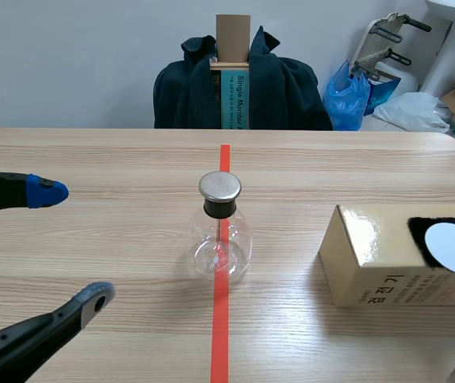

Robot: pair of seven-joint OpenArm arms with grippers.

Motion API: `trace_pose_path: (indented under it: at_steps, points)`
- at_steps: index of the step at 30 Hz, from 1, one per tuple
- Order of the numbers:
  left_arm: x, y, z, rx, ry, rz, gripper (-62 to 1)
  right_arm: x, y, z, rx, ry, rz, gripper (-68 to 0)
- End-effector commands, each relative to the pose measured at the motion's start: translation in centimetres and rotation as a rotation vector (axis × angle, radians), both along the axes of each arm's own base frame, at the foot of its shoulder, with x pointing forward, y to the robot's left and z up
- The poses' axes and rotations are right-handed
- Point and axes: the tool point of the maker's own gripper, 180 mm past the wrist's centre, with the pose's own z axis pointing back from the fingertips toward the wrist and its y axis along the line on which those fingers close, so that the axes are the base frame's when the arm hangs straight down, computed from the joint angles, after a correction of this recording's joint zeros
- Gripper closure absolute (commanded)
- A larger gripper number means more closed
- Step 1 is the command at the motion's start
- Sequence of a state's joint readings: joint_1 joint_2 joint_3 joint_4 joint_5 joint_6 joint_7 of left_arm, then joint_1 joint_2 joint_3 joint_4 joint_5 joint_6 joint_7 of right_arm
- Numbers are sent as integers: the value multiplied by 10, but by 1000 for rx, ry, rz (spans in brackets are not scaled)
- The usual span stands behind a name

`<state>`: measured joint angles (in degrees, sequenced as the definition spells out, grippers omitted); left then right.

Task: Do the electroscope experiment.
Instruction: 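Rub the plate on the fur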

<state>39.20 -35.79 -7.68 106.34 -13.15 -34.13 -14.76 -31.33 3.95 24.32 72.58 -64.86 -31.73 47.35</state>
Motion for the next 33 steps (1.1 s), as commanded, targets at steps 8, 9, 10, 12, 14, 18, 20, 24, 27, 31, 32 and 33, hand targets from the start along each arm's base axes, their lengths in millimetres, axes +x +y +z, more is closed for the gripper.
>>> trace_pose_path:
  at_steps: [8, 9, 10, 12, 14, 18, 20, 24, 27, 31, 32, 33]
  points:
    - [3, 0, 6, -27, -17, 16, -623, 0, -5, 3, -29, -18, -23, -6]
    - [3, 0, 6, -27, -17, 16, -623, 1, -11, 4, -40, -26, -53, -6]
    - [3, 0, 6, -27, -17, 16, -623, 1, -18, 6, -54, -37, -88, -6]
    - [3, 0, 6, -27, -17, 16, -623, 2, -26, 7, -66, -43, -132, -6]
    - [3, 0, 6, -27, -17, 16, -623, 2, -21, 6, -68, -37, -105, -7]
    - [3, 0, 6, -27, -17, 16, -623, -4, 11, 2, -50, -21, 75, -7]
    - [3, 0, 6, -27, -17, 16, -623, -1, 4, 7, -75, -47, 39, -6]
    - [3, 0, 6, -26, -16, 16, -623, 2, -23, 11, -118, -58, -72, -6]
    - [3, 0, 6, -26, -16, 16, -623, -1, 3, 7, -99, -46, 66, -6]
    - [3, 0, 6, -26, -17, 17, -623, 3, -9, 11, -109, -70, -25, -6]
    - [3, 0, 6, -26, -17, 17, -623, 4, -21, 12, -118, -74, -83, -6]
    - [3, 0, 6, -26, -17, 17, -623, 4, -29, 13, -129, -75, -120, -6]
